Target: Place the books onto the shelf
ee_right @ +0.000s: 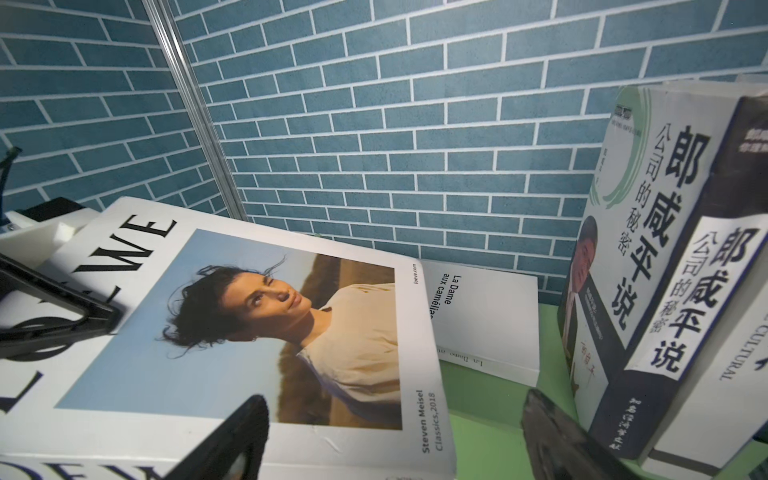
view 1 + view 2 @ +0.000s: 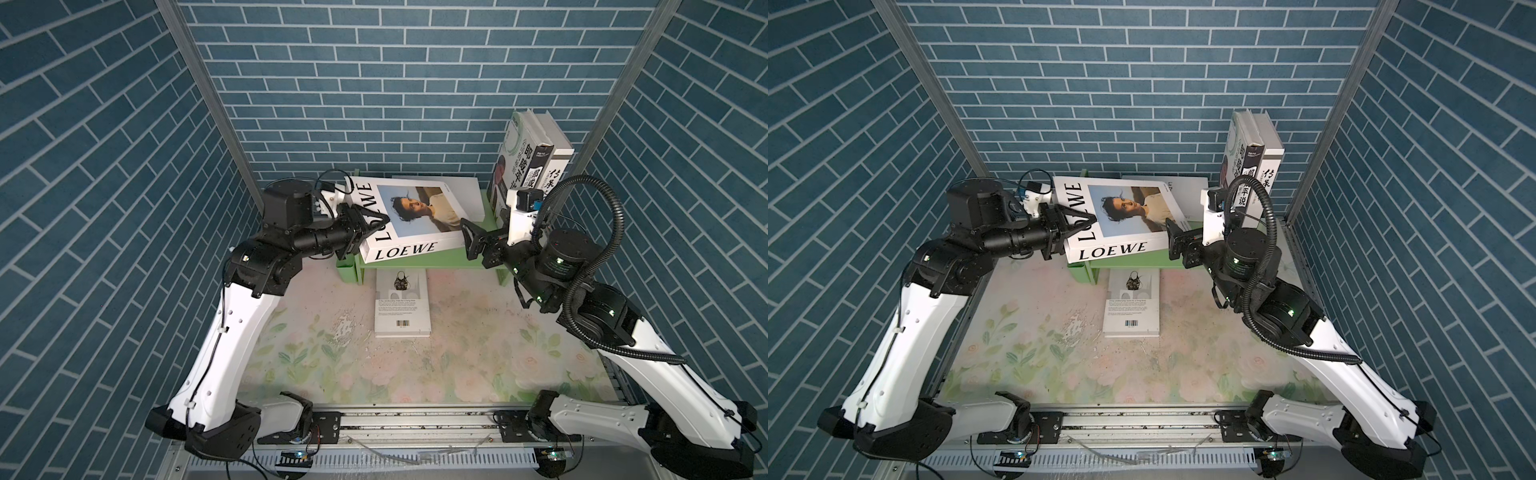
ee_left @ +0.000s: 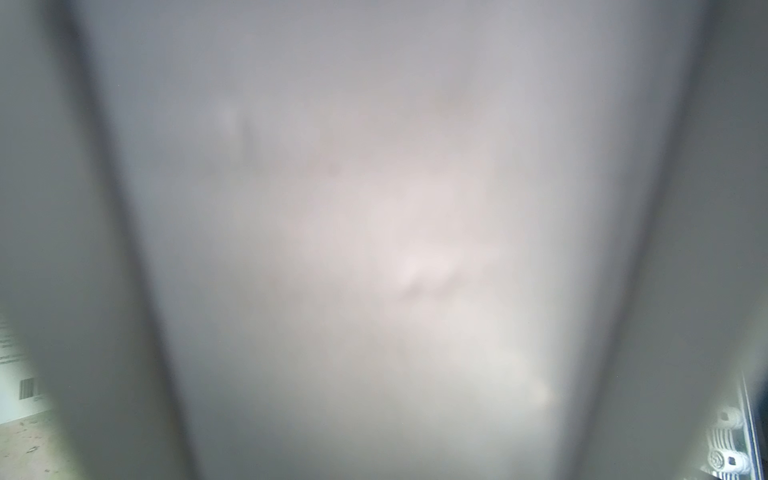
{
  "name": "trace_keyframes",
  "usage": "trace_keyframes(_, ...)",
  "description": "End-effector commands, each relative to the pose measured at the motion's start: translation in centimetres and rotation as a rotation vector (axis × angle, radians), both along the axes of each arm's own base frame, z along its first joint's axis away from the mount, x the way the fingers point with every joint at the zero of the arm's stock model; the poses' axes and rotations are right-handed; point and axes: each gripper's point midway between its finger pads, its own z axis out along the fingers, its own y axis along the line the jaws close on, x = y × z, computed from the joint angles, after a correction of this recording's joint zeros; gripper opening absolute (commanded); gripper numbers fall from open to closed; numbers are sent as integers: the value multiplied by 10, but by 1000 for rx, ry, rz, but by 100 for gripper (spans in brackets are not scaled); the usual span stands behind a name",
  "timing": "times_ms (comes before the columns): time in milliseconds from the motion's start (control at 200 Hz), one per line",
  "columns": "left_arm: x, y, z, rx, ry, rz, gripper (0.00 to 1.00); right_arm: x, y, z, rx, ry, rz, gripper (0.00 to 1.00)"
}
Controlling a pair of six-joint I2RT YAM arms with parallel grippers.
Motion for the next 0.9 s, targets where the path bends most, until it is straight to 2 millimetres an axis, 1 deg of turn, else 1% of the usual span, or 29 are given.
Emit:
trace_keyframes(0,-25,17,4,99,-93,-32,26,-5,-1,11,-31,-36,22,95)
trace_keyframes(60,-35,13,-16,117,-46,-91,25,-5,-1,8,-33,-28,23,95)
trace_keyframes(90,-40,11,-25,102,-30,-114,24,-4,0,7,-32,-25,21,95)
trace_keyframes(100,-41,10,-24,93,-35,-119,24,-4,-1,7,-33,-23,20,95)
trace_keyframes(110,-43,9,-30,90,-24,-124,24,-4,-1,7,-34,-24,18,95)
trace_keyframes(125,-45,9,-30,73,-30,-128,24,-4,-1,7,-34,-24,18,95)
trace_keyframes(140,-47,9,-35,64,-19,-129,24,-4,-1,6,-35,-22,18,95)
trace_keyframes(165,-49,9,-37,41,-32,-128,24,-4,-1,5,-35,-19,14,95)
trace_keyframes(170,-49,8,-42,39,-20,-127,24,-4,-2,5,-35,-18,13,95)
trace_keyframes(190,-52,9,-42,20,-29,-124,25,-3,-2,4,-33,-16,10,95)
trace_keyframes(210,-53,10,-49,10,-21,-115,25,-3,-3,3,-34,-12,6,95)
trace_keyframes(220,-54,11,-50,3,-27,-110,25,-3,-3,2,-34,-10,5,95)
trace_keyframes(325,-61,18,-89,3,34,-64,26,-1,-3,-6,-37,12,-3,95)
trace_keyframes(430,-65,22,-115,6,50,-46,26,1,0,-14,-47,36,-4,96)
trace_keyframes(500,-61,19,-132,6,64,-54,27,2,2,-17,-47,48,-4,95)
trace_keyframes(595,-51,14,-156,16,84,-61,27,2,2,-18,-38,53,-7,95)
trace_keyframes(670,-38,10,-169,17,76,-62,27,3,0,-19,-34,55,-16,95)
trace_keyframes(745,-23,5,-175,5,50,-58,27,1,-4,-18,-27,56,-26,95)
trace_keyframes(785,-17,4,-182,9,58,-48,27,1,-7,-18,-26,57,-33,95)
trace_keyframes(850,-8,-1,-190,1,59,-51,28,0,-12,-18,-23,57,-46,95)
trace_keyframes(895,-3,-3,-199,2,76,-44,28,-1,-15,-18,-23,56,-58,96)
